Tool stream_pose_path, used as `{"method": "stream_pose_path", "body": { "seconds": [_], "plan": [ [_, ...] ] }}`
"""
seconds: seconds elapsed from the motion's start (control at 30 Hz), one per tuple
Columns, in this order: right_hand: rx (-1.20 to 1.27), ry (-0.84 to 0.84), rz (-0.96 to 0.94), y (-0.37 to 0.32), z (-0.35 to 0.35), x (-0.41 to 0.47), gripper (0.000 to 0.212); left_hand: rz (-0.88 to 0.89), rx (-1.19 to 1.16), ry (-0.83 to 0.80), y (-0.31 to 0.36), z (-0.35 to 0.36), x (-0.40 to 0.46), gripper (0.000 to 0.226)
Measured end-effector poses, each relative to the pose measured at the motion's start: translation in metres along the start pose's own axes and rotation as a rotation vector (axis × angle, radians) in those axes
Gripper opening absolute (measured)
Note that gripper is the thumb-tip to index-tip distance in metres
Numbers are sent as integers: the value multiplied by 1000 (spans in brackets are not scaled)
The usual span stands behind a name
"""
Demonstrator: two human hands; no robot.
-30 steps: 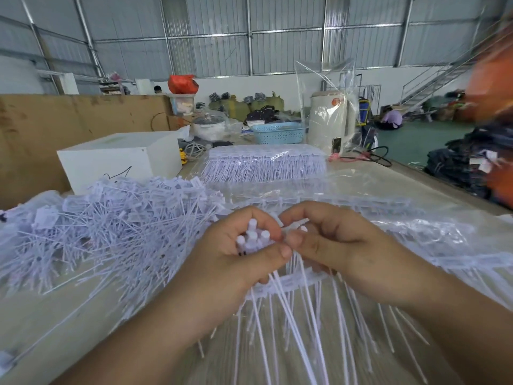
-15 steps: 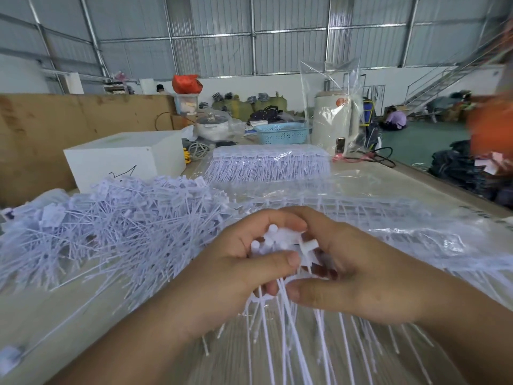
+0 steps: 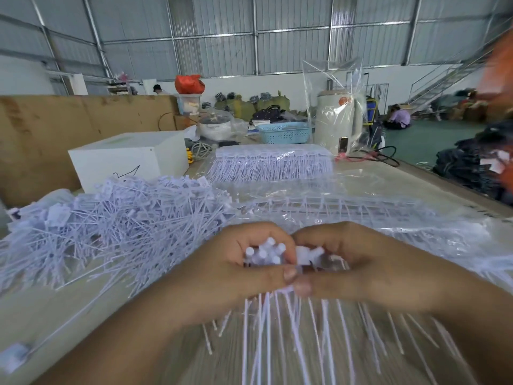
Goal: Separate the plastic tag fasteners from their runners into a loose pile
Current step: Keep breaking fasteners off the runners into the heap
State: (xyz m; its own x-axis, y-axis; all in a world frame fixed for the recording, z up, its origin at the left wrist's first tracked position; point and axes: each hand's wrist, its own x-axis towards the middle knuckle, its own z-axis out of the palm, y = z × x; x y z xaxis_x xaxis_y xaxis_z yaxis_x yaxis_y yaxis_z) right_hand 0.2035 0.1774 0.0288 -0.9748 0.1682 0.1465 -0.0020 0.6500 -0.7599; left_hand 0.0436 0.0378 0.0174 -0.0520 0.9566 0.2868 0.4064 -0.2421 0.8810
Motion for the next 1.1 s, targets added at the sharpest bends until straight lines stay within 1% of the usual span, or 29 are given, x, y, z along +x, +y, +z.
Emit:
{"method": "stream_pose_path", "body": {
  "seconds": [0.1, 0.17, 0.23, 0.3, 0.37, 0.43, 0.47, 0.53, 0.6, 0.63, 0.67, 0.77, 0.8, 0.87, 0.97, 1.03, 1.1],
  "plan": [
    [99, 61, 8, 6, -5, 0, 27, -13, 3, 61, -2, -6, -1, 9],
    [74, 165, -11, 7, -2, 3, 30, -9, -16, 137, -2, -2, 0, 8],
    [60, 301, -60, 9, 3, 6, 36, -1, -43, 255, -3, 6, 3, 6],
    [46, 423, -113, 5, 8, 8, 34, -1, -93, 355, -4, 15, 6, 5],
    [28, 510, -127, 2, 13, 9, 30, -19, -144, 437, -6, 20, 7, 5],
    [-35, 583, -121, 0, 19, 10, 29, -36, -170, 490, -8, 27, 9, 5],
    [-104, 627, -119, 0, 21, 11, 29, -45, -191, 515, -8, 29, 10, 5],
    [-248, 730, -112, 1, 19, 11, 26, -76, -288, 600, -9, 29, 12, 15],
    [-231, 821, -91, 5, 10, 10, 30, -118, -347, 642, -7, 24, 11, 19],
    [-173, 822, -97, 7, 6, 9, 32, -117, -299, 620, -7, 21, 10, 19],
    [-104, 777, -114, 9, 3, 7, 33, -103, -220, 576, -6, 18, 9, 21],
    [10, 507, -149, 11, 7, 6, 23, -32, -11, 429, 1, 18, 6, 19],
    [7, 420, -151, 12, 10, 7, 28, -12, 17, 407, 3, 19, 6, 14],
    [-7, 314, -172, 14, 13, 7, 37, 5, 23, 355, 7, 16, 5, 6],
    [30, 237, -175, 10, 13, 5, 52, -12, -48, 168, 9, 6, 1, 22],
    [38, 195, -165, 8, 14, 3, 60, -48, -43, 60, 9, 3, -1, 33],
    [25, 170, -151, 6, 16, 4, 62, -81, -7, 2, 8, 1, -2, 34]
  ]
}}
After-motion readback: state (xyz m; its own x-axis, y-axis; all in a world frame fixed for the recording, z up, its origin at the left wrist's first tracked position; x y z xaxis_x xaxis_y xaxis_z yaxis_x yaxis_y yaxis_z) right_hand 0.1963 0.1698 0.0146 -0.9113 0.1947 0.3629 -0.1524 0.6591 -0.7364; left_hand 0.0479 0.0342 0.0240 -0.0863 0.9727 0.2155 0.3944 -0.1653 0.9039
